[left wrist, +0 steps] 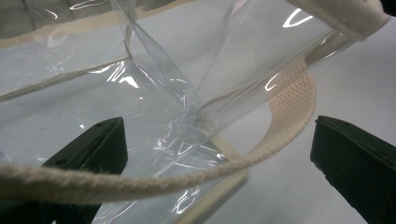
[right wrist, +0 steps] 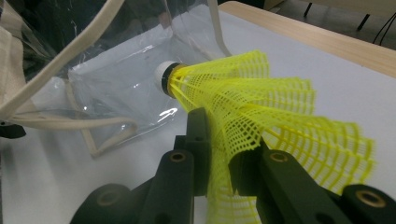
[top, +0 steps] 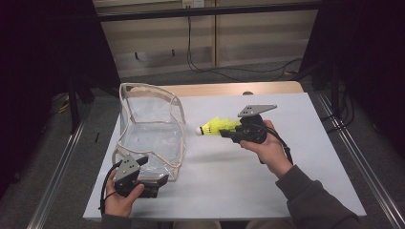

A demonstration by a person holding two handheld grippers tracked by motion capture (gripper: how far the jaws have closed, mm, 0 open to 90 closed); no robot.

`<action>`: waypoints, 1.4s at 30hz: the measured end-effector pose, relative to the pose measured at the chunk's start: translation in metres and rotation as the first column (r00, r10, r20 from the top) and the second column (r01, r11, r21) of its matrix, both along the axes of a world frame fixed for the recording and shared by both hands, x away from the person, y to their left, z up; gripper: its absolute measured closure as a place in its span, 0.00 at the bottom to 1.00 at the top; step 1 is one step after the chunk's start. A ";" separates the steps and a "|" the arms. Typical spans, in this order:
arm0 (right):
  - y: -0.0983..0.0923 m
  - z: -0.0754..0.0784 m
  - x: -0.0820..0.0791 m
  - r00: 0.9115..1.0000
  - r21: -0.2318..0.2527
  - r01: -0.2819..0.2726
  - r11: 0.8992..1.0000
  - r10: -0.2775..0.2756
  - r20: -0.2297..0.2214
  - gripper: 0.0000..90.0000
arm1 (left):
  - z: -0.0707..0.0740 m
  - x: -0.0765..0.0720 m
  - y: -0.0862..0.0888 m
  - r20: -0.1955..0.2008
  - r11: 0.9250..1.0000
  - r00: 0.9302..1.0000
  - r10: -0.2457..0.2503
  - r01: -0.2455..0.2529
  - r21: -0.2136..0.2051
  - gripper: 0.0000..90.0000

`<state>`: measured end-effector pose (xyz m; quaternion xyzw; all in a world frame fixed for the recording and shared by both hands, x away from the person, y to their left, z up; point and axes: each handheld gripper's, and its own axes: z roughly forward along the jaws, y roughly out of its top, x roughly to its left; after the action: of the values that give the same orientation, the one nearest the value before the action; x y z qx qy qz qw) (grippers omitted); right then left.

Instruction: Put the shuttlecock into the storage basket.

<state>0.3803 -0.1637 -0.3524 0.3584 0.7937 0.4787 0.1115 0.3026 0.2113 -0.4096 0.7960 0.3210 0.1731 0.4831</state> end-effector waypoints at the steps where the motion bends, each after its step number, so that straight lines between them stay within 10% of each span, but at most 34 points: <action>1: 0.000 0.002 0.000 1.000 -0.001 0.000 1.000 0.000 0.001 0.88 | 0.000 0.000 0.000 -0.001 1.000 1.000 0.000 0.000 -0.001 0.04; 42: -0.003 0.048 0.009 1.000 -0.007 -0.009 1.000 0.009 0.028 0.88 | -0.001 0.000 0.000 -0.008 1.000 1.000 0.003 -0.003 -0.002 0.04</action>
<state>0.3889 -0.1665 -0.3045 0.3476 0.7953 0.4815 0.1216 0.3028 0.2108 -0.4102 0.7956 0.3243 0.1704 0.4825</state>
